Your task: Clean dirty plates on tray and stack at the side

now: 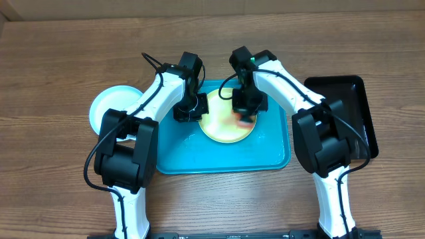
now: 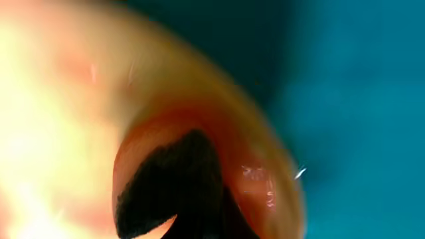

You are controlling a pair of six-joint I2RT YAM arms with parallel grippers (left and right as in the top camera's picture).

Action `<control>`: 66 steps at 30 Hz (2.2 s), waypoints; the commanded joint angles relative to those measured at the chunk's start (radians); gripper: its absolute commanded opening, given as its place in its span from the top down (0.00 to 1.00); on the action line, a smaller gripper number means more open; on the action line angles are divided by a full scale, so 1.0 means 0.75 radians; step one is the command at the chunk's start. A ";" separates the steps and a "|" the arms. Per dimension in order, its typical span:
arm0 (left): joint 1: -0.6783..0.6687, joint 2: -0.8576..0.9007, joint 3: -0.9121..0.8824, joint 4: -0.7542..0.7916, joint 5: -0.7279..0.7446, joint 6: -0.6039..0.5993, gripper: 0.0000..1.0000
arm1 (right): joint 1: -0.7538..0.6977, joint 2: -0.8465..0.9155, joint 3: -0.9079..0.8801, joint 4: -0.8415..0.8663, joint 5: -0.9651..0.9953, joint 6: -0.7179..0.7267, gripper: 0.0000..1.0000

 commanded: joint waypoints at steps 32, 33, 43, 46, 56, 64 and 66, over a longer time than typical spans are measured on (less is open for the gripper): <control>0.000 -0.002 -0.017 0.001 -0.015 0.022 0.96 | 0.026 0.008 0.018 -0.013 0.306 0.021 0.96; 0.000 -0.002 -0.017 0.001 -0.015 0.022 0.96 | 0.025 0.006 0.041 -0.014 0.306 0.021 0.96; 0.000 -0.002 -0.017 0.003 -0.030 0.027 0.96 | 0.012 -0.124 0.291 -0.100 0.226 0.021 0.96; 0.000 -0.002 -0.017 0.002 -0.030 0.033 0.96 | -0.012 -0.197 0.333 -0.157 0.182 0.021 0.96; 0.000 -0.025 -0.014 -0.007 -0.101 0.165 0.96 | -0.173 -0.472 0.340 -0.318 0.164 0.020 0.96; -0.006 -0.226 -0.014 -0.036 -0.394 0.171 0.96 | -0.347 -0.538 0.340 -0.358 0.164 0.019 0.96; -0.017 -0.286 -0.014 -0.040 -0.489 0.171 0.96 | -0.370 -0.538 0.340 -0.359 0.164 0.018 0.96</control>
